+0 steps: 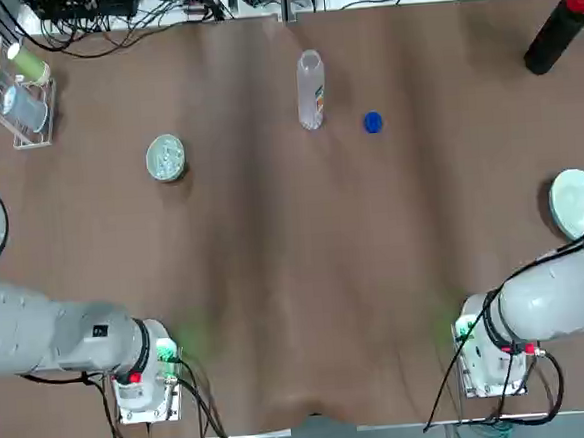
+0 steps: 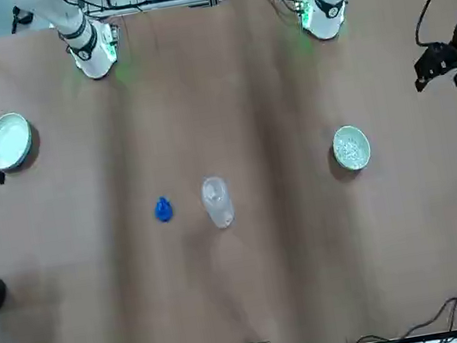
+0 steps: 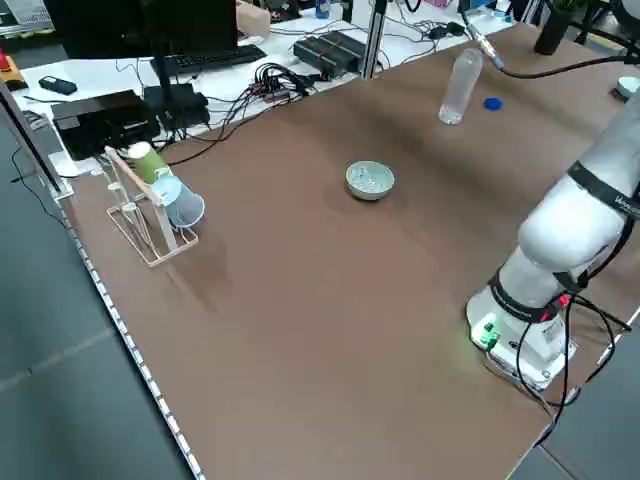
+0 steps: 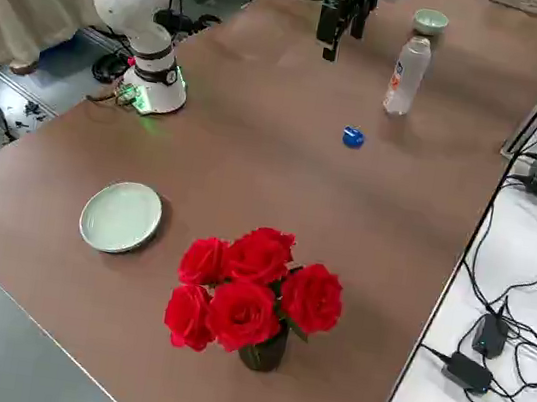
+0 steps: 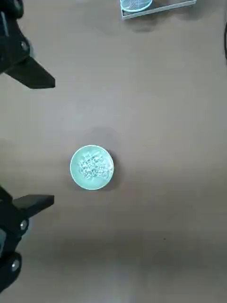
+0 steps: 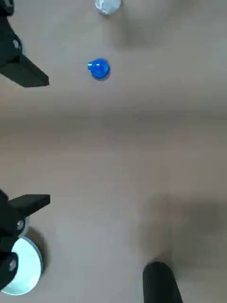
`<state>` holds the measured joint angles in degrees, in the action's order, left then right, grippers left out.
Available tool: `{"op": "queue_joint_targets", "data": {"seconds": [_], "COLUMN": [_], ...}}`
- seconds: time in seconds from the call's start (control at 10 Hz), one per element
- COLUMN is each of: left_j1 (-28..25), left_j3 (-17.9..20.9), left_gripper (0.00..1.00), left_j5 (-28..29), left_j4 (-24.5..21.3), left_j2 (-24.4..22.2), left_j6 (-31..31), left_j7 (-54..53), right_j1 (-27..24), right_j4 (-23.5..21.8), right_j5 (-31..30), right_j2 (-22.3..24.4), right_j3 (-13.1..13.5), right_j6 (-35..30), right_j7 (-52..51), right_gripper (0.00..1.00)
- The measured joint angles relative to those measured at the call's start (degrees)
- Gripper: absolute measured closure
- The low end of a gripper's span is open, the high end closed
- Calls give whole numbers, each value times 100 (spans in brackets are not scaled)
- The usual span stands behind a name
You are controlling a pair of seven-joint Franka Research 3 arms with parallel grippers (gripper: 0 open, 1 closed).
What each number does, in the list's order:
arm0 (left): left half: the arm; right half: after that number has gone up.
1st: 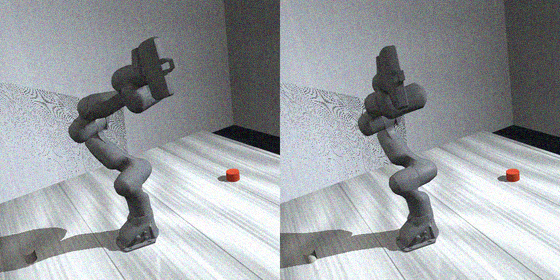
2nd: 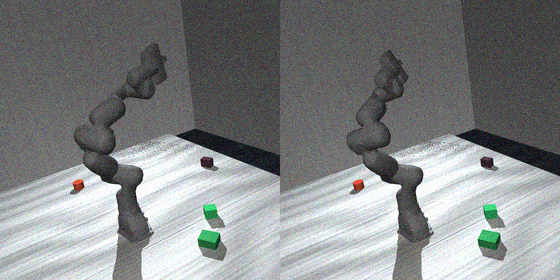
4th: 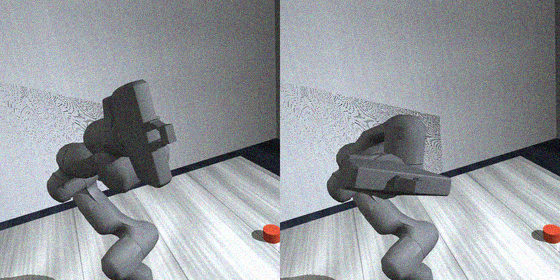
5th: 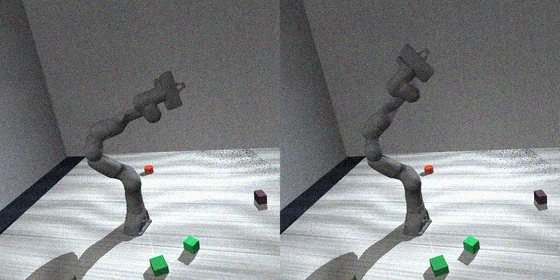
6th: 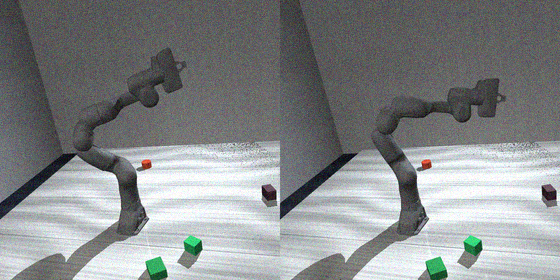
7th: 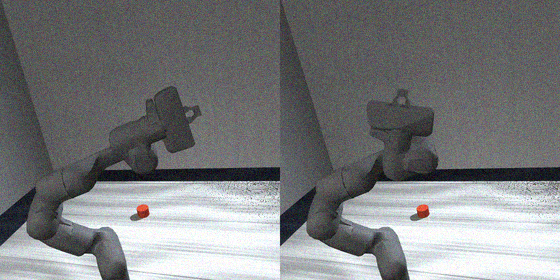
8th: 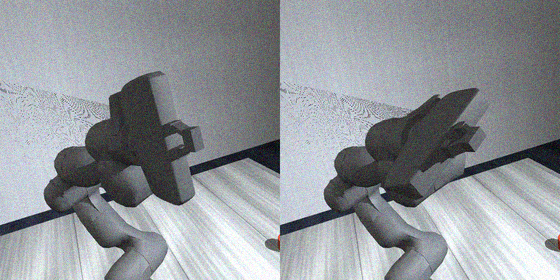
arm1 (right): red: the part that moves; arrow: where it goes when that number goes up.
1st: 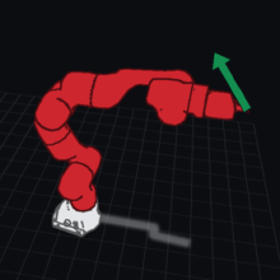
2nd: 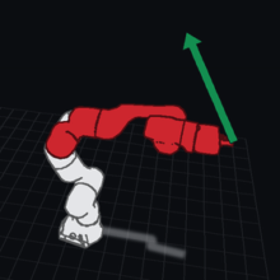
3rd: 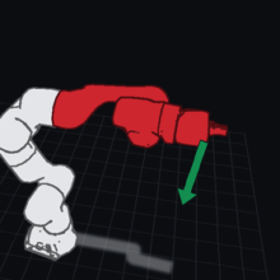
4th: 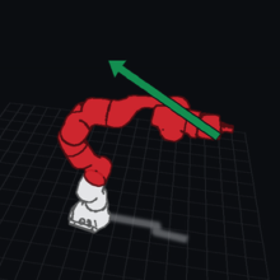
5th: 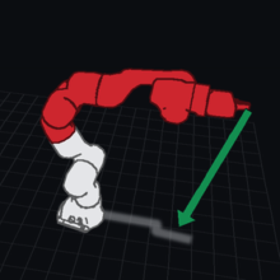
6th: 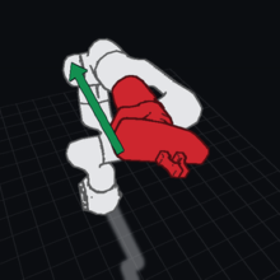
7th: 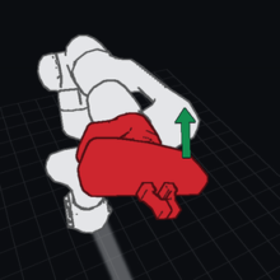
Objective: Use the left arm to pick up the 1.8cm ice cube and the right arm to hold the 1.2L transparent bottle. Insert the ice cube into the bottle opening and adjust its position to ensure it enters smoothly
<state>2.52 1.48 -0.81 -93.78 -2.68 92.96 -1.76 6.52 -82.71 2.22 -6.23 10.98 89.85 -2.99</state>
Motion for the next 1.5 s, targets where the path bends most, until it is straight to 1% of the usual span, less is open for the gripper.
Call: {"op": "queue_joint_targets", "data": {"seconds": [0.4,0.5,0.6,0.8,1.0,1.1,1.2,1.4,1.5], "left_j1": [0,0,0,5,23,25,29,32,32], "left_j3": [0,0,0,-14,-36,-46,-65,-172,-254], "left_gripper": [1,1,0,0,0,0,0,0,0], "left_j5": [0,0,0,0,0,0,0,0,0], "left_j4": [-9,-14,-22,-87,-278,-519,-827,-1588,-2003], "left_j2": [0,0,1,47,208,239,246,224,195], "left_j6": [-5,-5,-5,100,368,574,823,1555,1911], "left_j7": [7,14,35,203,231,232,232,233,236], "right_j1": [4,11,16,14,47,71,86,103,89], "right_j4": [-8,-29,-47,-133,-294,-385,-466,-725,-857], "right_j5": [-4,12,224,1271,1980,2514,2909,3810,4339], "right_j2": [-32,-91,-224,-616,-929,-1004,-1027,-1066,-1219], "right_j3": [12,1,-8,-11,-60,-71,-76,-79,-72], "right_j6": [-50,-46,27,412,1043,1147,1151,1156,1175], "right_j7": [-3,-142,-469,-1140,-2175,-2786,-3307,-4432,-5274], "right_gripper": [0,0,0,0,0,0,0,0,0]}}
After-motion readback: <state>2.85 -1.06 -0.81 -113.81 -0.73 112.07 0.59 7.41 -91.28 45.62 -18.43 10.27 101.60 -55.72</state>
